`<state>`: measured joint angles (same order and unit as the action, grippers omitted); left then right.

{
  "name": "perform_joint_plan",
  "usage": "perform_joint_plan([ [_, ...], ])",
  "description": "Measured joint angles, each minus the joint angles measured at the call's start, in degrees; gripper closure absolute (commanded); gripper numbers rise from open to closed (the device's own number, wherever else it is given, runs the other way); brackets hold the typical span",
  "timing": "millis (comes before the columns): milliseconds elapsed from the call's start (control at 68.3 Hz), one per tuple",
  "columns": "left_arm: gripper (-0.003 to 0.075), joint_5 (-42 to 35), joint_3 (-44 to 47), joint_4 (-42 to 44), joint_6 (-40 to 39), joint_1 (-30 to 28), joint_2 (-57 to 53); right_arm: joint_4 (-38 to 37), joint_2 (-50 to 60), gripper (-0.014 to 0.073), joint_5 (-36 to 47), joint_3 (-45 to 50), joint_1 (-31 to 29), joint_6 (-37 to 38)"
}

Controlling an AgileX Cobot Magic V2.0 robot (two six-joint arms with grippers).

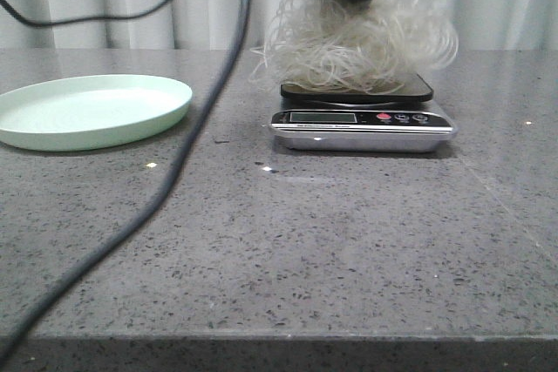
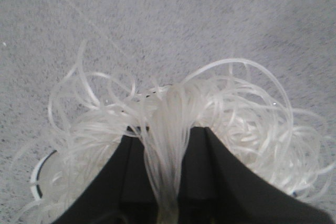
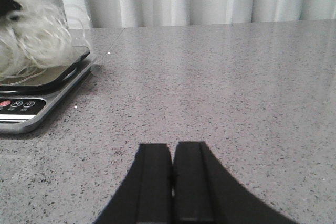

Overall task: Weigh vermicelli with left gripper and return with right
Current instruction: 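Carry the vermicelli with the left gripper onto the scale pan and release, then withdraw the left gripper while the vermicelli rests on the scale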

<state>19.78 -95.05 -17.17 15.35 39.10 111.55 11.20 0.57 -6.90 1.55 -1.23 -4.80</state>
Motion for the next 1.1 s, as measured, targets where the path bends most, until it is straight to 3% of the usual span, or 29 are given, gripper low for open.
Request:
perform_joint_plan([
  [249,0.058,-2.47,-0.29,0.0,0.0,0.0,2.3,0.0,0.0,0.0443,0.0,0.0,0.0,0.0],
  [322,0.0543,-2.47,-0.42,0.0,0.0,0.0,2.39,0.0,0.0,0.0443,0.0,0.0,0.0,0.0],
  [513,0.0297,-0.77,-2.08,0.0,0.0,0.0,2.75,0.0,0.0,0.0443,0.0,0.0,0.0,0.0],
  [601,0.0232,0.48,-3.3,0.0,0.0,0.0,2.97,0.0,0.0,0.0443,0.0,0.0,0.0,0.0],
  [879,0.0226,6.44,-7.53,0.14,0.0,0.0,1.45,0.0,0.0,0.0443,0.0,0.0,0.0,0.0],
  [1099,0.024,10.73,-7.97,1.55,0.0,-2.75,-6.48,0.0,0.0,0.0443,0.0,0.0,0.0,0.0],
])
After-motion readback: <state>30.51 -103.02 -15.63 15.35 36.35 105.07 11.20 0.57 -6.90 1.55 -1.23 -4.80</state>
